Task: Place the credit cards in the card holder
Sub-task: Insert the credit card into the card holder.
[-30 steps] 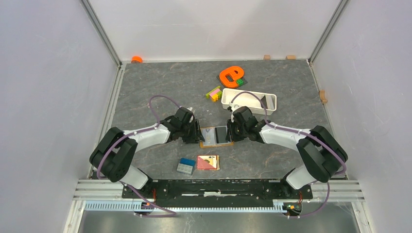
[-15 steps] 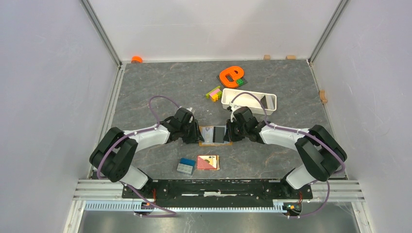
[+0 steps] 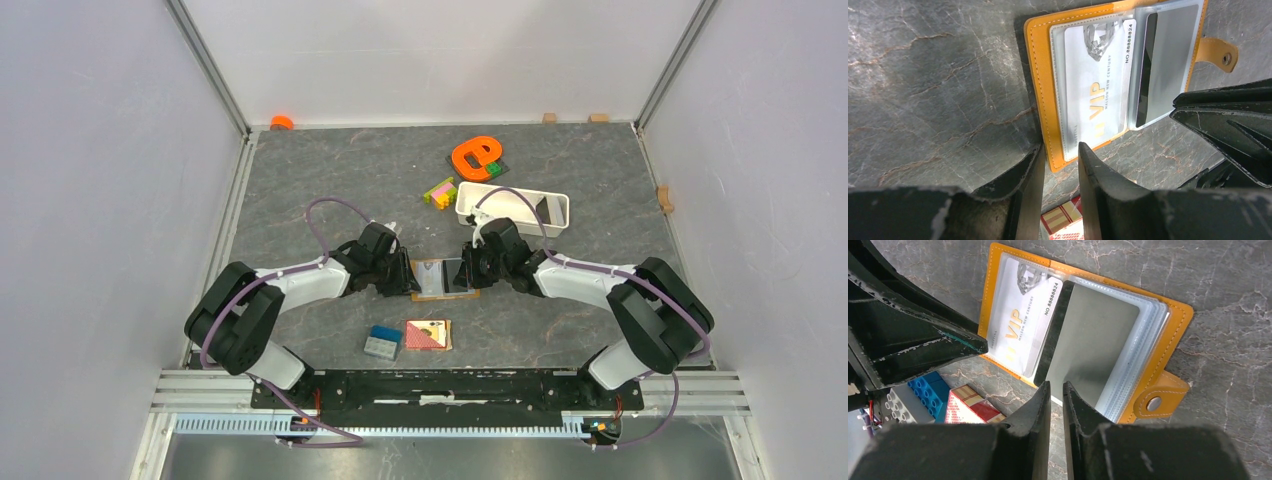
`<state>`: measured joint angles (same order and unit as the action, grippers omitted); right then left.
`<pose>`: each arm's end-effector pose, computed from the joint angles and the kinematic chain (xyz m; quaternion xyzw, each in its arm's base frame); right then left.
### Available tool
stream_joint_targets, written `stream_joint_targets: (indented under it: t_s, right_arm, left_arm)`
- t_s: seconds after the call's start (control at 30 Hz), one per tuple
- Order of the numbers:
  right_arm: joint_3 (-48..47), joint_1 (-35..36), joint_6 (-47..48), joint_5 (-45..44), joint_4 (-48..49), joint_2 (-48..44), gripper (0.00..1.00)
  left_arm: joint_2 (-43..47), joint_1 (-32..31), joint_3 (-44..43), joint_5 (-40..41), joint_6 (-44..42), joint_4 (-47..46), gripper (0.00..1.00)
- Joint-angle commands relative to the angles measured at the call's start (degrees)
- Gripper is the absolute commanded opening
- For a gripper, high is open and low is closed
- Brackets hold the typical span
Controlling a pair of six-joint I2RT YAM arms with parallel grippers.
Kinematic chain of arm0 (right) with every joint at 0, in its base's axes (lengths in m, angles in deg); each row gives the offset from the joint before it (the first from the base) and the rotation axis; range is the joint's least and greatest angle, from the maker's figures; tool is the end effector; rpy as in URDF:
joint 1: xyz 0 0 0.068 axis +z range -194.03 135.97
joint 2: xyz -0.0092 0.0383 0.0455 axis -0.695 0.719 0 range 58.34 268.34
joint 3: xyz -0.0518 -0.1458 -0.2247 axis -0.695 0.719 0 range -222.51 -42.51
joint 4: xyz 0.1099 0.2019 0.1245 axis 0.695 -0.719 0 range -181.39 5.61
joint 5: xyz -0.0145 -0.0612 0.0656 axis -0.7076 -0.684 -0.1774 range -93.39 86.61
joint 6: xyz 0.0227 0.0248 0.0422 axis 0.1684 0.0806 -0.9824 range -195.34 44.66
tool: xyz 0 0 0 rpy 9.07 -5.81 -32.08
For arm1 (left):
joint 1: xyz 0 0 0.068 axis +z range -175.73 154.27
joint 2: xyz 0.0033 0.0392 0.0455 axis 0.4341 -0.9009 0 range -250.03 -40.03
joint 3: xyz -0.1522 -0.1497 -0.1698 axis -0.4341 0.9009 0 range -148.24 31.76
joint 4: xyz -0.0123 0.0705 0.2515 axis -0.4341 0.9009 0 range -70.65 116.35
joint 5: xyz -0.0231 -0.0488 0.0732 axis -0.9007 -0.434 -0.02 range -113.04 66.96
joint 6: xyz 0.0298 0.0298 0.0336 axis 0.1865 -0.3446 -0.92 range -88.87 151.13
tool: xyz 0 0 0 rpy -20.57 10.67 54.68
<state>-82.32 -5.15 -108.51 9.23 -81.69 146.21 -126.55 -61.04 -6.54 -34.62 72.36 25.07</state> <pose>0.2248 0.1911 0.1578 -0.0875 0.9162 0.3043 0.2455 0.2212 -0.1655 0.1463 -0.0177 0.9464 -0.2661 0.1824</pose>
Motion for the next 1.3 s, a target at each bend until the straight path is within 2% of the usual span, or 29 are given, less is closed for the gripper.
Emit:
stream_joint_targets:
  t_s: [0.0,0.07,0.23,0.6,1.03,1.27]
  right_arm:
    - [-1.47,-0.16,0.30,-2.99,-0.85,-0.36,0.20]
    - [-1.71,-0.62,1.05,-5.89,-3.73,-0.93,0.23]
    - [0.41,-3.74,1.95,-5.30,-4.42,-2.56,0.26]
    - [1.50,-4.28,1.22,0.74,0.27,-1.49,0.22]
    - [1.45,-4.33,0.94,0.22,0.16,0.91,0.22]
    - [1.83,-4.33,1.28,-3.29,-1.79,0.63,0.22]
  left_arm:
    - [-0.38,0.05,1.04,-0.12,0.00,0.17,0.37]
    - [-0.36,0.08,1.25,-0.03,-0.01,0.17,0.37]
    - [-0.46,0.11,1.26,-0.01,0.03,0.09,0.38]
    - [-0.48,0.13,1.30,0.05,0.16,0.17,0.36]
    - [-0.33,0.15,1.29,-0.03,0.08,0.26,0.36]
    - [0.22,0.13,1.53,0.15,0.12,0.51,0.36]
